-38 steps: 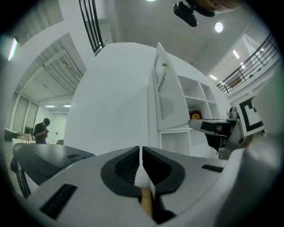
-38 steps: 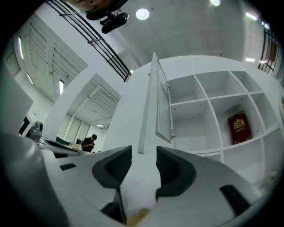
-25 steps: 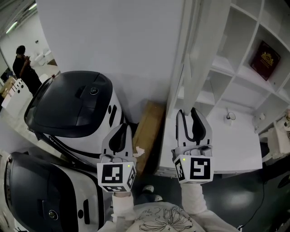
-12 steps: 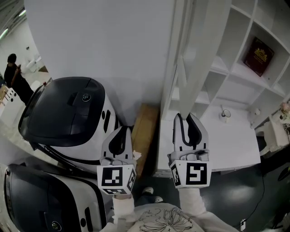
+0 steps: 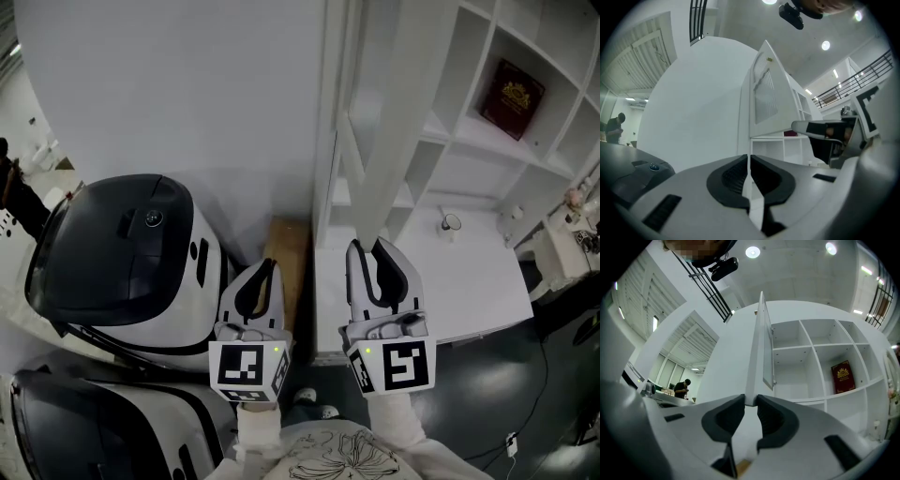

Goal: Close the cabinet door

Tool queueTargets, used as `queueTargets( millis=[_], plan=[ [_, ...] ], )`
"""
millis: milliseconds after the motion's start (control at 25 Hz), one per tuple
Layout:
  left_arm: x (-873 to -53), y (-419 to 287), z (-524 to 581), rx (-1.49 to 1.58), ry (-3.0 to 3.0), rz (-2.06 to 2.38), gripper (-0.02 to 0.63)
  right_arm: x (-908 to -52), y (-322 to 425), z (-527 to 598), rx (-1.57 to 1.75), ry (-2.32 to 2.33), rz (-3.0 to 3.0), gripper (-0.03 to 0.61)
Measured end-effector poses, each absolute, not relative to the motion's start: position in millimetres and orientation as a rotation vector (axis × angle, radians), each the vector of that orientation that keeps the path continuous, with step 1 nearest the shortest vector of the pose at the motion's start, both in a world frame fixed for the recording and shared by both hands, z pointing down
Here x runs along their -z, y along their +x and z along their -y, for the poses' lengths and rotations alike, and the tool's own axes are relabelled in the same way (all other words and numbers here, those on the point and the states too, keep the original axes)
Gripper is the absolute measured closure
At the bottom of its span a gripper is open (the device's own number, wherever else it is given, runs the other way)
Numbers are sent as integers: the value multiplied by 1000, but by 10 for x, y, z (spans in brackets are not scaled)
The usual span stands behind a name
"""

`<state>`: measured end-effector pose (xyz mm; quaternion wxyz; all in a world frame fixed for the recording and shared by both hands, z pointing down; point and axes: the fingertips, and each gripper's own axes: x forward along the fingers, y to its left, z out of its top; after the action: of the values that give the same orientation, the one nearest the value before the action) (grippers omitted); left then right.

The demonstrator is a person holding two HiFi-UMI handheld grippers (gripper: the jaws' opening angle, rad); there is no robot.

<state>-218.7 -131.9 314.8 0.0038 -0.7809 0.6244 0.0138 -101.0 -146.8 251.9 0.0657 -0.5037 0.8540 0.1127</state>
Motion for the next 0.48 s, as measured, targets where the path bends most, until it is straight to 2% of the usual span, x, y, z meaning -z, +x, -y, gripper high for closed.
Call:
queueTargets(
  millis=[480],
  plan=[
    [-3163,-1815,1581,-27,-2555,-1806,609,-2537,-623,1543,-277,-1592,-2488,512]
  ],
)
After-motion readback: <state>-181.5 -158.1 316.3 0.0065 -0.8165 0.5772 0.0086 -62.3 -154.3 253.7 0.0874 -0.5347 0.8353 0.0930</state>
